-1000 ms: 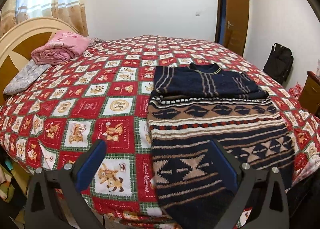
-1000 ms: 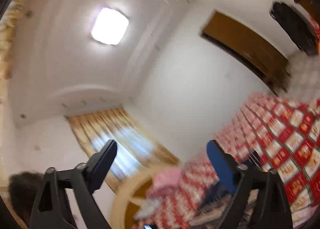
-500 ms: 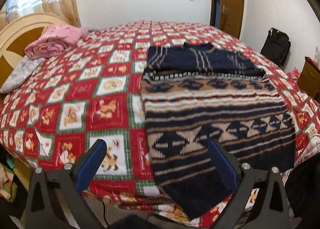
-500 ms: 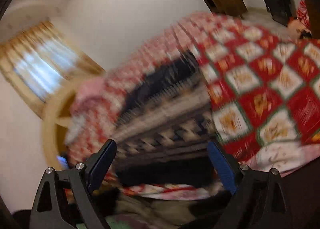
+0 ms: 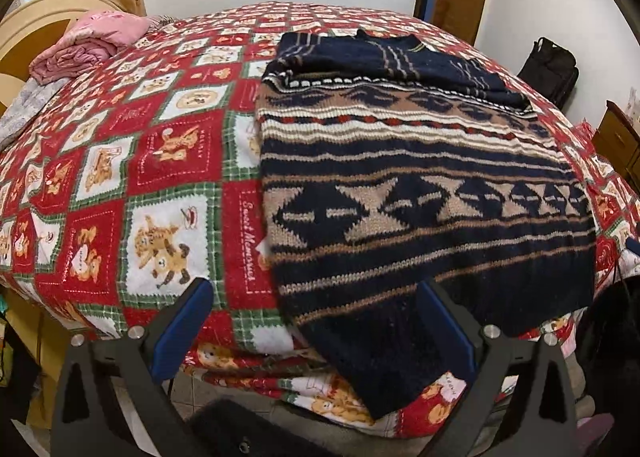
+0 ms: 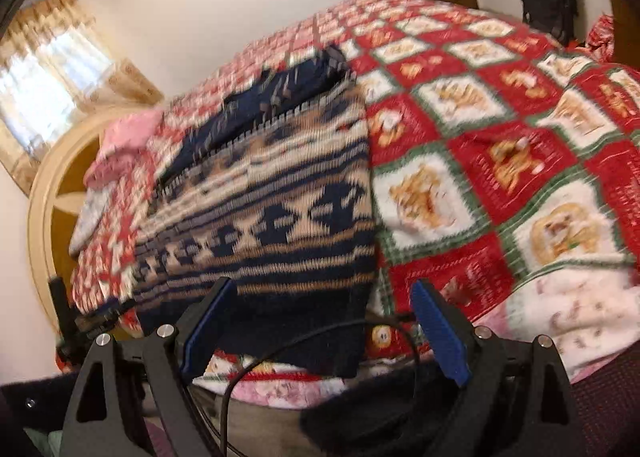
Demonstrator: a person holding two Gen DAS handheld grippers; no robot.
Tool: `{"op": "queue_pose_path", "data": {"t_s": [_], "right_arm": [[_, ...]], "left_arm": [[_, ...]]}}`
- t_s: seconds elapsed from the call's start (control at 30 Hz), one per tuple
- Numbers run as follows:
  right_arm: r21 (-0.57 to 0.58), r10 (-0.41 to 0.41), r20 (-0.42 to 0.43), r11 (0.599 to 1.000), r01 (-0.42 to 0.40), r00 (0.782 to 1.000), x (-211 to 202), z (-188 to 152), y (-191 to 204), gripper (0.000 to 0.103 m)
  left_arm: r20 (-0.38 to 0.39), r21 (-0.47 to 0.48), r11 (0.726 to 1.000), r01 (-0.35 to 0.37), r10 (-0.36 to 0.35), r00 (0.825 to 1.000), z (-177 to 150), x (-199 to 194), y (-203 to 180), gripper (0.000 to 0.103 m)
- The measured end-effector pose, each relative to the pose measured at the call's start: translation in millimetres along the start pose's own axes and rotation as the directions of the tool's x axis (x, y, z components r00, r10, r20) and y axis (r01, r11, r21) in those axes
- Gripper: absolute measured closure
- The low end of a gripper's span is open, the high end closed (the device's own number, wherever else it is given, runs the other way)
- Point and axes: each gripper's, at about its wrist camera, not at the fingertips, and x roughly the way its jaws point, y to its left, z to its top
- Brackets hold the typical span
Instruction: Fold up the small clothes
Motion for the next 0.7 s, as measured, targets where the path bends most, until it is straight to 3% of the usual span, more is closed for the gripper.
{"op": "queue_pose_path", "data": {"t_s": [0.07, 0.17, 0.3, 0.37, 0.43, 0.47, 0.5, 0.6, 0.7], "right_arm": [[0.047, 0.036, 0.071, 0.998, -0.040, 0.997, -14, 3, -4, 0.014], [0.076, 0.133, 0.175, 0.986, -0.148, 0.975, -30, 9, -6, 0.014], [0.070, 0.281, 0.255, 0.949, -0.307, 0.925, -40, 17, 4, 0.013], [0.021, 0.241, 0.261, 0.967, -0.255, 0.935, -35, 23, 16, 0.013], [-0.068, 0.119, 0.235, 0.992, -0.106, 0.965, -19, 25, 30, 0.013], [-0.117, 0.015, 0.190, 0.993, 0.008, 0.982, -5, 24, 36, 0.013], [-0.142, -0.031, 0.134, 0.989, 0.050, 0.991, 12, 20, 35, 0.013], [-0.037, 0.014, 0.023, 0.999, -0.013, 1.000, 36, 8, 13, 0.013], [0.034, -0.006, -0.046, 0.999, 0.008, 0.999, 50, 8, -8, 0.014]], "left_arm": [[-0.001, -0.009, 1.000, 0.001, -0.001, 1.000, -1, -1, 1, 0.000], [-0.005, -0.021, 1.000, 0.006, -0.006, 1.000, -1, 0, 0, 0.000], [0.005, -0.021, 1.000, 0.020, -0.020, 1.000, 1, -1, -1, 0.000], [0.009, -0.019, 1.000, 0.012, -0.012, 1.000, 1, -2, -2, 0.000], [-0.009, -0.021, 1.000, 0.005, -0.005, 1.000, 0, 2, -1, 0.000], [-0.017, -0.023, 1.000, 0.002, -0.002, 1.000, 0, 3, 0, 0.000], [-0.018, -0.025, 1.000, 0.002, -0.003, 1.000, 0, 3, 1, 0.000], [-0.024, -0.032, 0.999, 0.013, -0.014, 1.000, 0, 5, 4, 0.000], [-0.061, -0.052, 0.998, 0.025, -0.029, 0.998, -4, 14, 6, 0.000]]}}
